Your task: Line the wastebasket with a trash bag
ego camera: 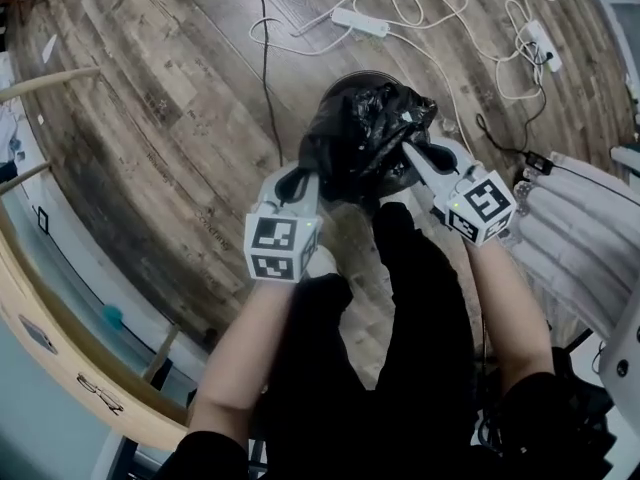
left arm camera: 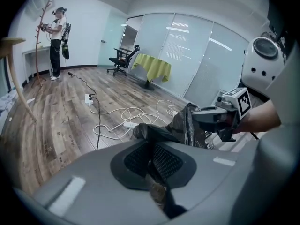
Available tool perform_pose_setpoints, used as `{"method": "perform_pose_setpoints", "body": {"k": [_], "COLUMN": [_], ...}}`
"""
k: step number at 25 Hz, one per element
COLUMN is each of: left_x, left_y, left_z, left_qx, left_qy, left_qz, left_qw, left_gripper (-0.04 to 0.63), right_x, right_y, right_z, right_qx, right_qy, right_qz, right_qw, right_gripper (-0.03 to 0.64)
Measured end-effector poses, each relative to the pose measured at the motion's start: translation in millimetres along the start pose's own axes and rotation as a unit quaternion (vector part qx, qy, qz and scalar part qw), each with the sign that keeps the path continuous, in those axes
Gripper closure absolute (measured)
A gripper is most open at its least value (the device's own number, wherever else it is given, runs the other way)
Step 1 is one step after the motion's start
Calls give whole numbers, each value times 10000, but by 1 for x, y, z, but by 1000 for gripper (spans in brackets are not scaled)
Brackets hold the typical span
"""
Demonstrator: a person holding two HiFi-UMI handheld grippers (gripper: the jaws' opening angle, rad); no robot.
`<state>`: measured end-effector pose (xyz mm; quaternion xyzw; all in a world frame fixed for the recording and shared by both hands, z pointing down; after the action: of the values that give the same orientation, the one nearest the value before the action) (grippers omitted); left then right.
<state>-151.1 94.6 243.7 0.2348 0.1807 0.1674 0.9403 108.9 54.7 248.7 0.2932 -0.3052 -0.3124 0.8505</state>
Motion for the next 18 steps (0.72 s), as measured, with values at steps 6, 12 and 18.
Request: {"method": "perform_pose_setpoints", "body": {"k": [6, 12, 18], "left_x": [-23, -73, -113], "left_y": [7, 11, 14], "left_z": [43, 90, 139], "left_qx": [292, 428, 418], "left_qy": [-132, -159, -112], "left_qz": [323, 417, 760], "left_qw": [9990, 9981, 9962], "left_gripper": [588, 588, 588], "right_x": [41, 106, 165], "right_y": [24, 63, 89], "right_z": [10, 25, 49], "right_qx": [184, 343, 526], "right_qy": [413, 821, 956], "right_qz": [-371, -415, -53], "right_qw": [9983, 9952, 9940], "right_gripper": [615, 615, 615]}}
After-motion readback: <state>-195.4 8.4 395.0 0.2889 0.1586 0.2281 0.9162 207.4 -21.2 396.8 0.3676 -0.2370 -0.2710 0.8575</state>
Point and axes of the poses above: the fingertips, and each gripper's own axes: z forward along the fingers, x to its right, y out of its underside, the point moved 9 cm from there along -z, backward along the fingers, and after that the axes turned 13 degrees about -x, right-handed, at the moved point
